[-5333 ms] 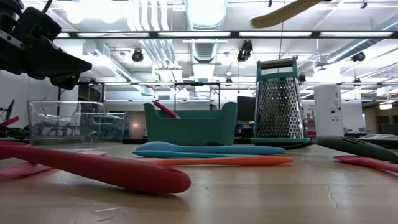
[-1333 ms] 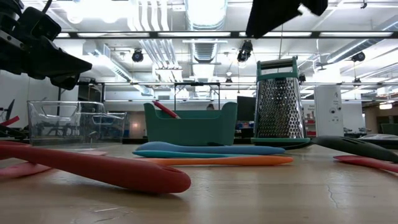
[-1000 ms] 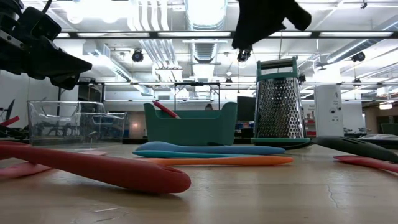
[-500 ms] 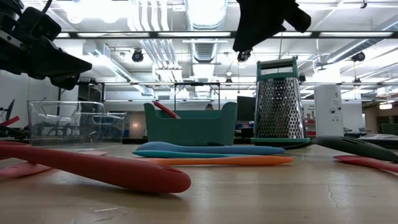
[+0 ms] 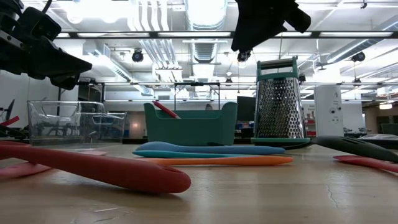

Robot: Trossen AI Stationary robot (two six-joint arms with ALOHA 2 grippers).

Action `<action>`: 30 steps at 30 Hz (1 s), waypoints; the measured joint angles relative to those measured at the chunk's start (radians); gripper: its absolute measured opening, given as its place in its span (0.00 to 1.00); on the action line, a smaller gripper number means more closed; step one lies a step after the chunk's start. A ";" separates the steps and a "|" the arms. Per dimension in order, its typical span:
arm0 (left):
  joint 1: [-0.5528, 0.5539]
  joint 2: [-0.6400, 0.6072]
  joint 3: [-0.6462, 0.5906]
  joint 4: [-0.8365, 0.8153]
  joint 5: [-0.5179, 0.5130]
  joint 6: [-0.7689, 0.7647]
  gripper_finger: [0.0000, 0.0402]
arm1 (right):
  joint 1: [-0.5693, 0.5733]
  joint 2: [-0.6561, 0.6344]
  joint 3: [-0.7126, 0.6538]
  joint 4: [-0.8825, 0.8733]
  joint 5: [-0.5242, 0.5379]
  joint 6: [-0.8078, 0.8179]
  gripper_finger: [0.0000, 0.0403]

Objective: Pick & Place Kitchen Items
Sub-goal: Put the black serving spoon into the green bin

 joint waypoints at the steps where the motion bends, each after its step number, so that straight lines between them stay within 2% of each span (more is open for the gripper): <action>1: 0.000 0.000 0.000 0.000 0.000 0.000 0.03 | -0.001 0.000 0.000 0.000 0.000 0.000 0.24; 16: 0.000 0.000 0.000 0.000 0.000 0.000 0.03 | 0.001 0.002 0.000 0.000 0.000 0.000 0.29; 24: 0.000 0.000 0.000 0.000 0.000 0.000 0.03 | -0.001 0.002 0.000 0.001 -0.004 -0.026 0.25; 27: 0.000 0.000 0.000 0.000 0.000 0.000 0.03 | -0.012 0.002 0.000 0.000 -0.044 -0.047 0.23; 30: 0.000 0.000 0.000 0.000 0.000 0.000 0.03 | -0.042 0.002 0.000 0.000 -0.136 -0.049 0.22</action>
